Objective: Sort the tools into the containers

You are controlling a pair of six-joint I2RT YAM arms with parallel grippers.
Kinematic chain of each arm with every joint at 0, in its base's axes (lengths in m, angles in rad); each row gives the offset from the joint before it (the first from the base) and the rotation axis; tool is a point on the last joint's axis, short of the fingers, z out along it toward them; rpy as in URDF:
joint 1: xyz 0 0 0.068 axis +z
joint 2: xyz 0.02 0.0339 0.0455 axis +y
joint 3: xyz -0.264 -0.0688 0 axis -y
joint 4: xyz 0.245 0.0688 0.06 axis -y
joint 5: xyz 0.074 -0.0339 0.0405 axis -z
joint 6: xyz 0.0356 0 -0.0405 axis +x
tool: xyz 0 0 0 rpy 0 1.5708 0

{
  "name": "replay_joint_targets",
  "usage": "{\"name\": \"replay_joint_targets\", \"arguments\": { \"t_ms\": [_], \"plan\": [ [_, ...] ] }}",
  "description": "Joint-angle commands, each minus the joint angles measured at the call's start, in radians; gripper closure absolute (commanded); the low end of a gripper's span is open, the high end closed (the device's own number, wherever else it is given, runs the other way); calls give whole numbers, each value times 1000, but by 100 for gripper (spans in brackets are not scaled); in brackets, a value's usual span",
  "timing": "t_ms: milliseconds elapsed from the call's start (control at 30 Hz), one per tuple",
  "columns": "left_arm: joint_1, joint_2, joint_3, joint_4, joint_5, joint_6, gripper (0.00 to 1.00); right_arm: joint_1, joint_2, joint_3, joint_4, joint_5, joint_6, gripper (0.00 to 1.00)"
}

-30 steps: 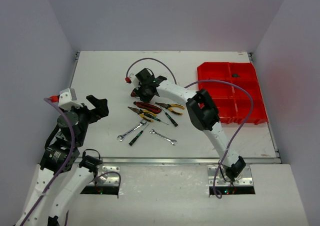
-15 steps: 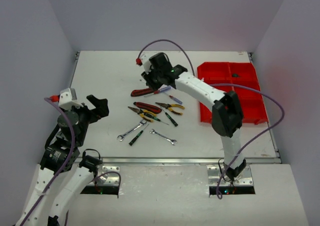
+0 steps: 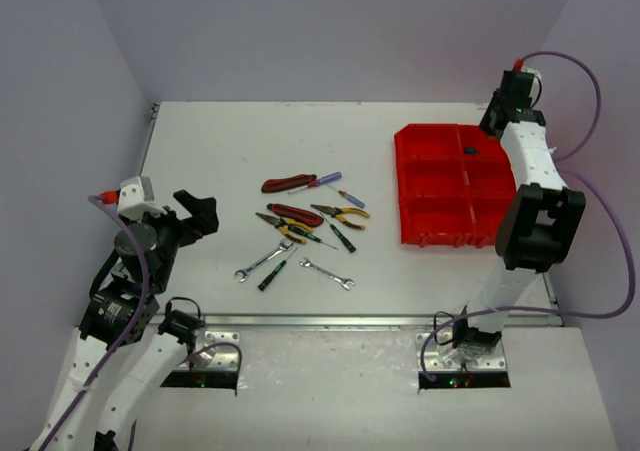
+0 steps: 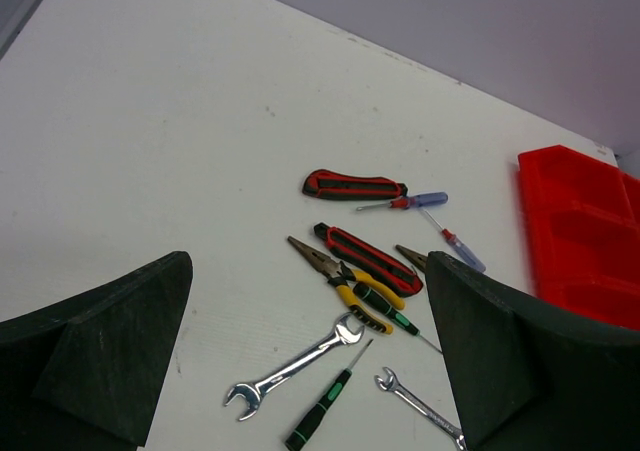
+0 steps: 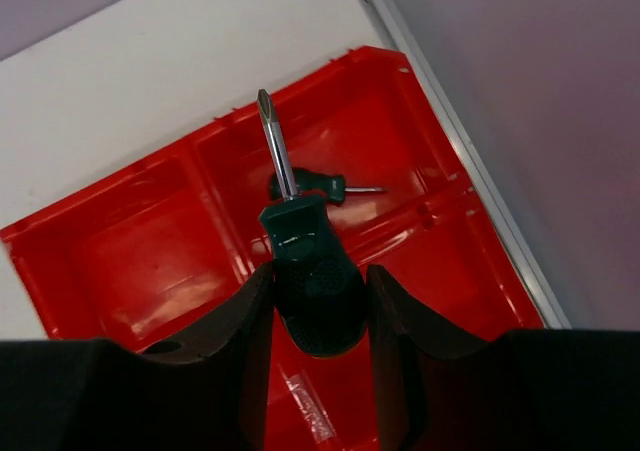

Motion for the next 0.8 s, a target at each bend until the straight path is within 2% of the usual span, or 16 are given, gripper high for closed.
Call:
{"name": "replay_joint_targets", "arguments": {
  "t_ms": [0,400,467,500,600,633,700,767],
  "plan": [
    [-9,-13,-4,46,3,4,0,-15,29,5,32,63,144,86],
    [-32,-45,-4,41,-17,-4,0,-27,226,128,31,8,290,84],
    [-32,-48,-4,39,-18,-4,0,-29,255,148,13,-3,304,78],
    [-32,-48,-4,38,-18,-4,0,-29,255,150,14,-5,309,74],
    [-33,-48,-4,39,-18,-4,0,-29,242,126,35,-11,313,53],
    [-33,-47,-4,40,-16,-4,0,-28,228,115,54,-20,309,40],
    [-33,-44,-4,41,-15,-4,0,-27,213,113,67,-50,295,22],
    [-33,-41,-4,41,-14,-3,0,-27,198,124,61,-73,294,17]
  ]
}}
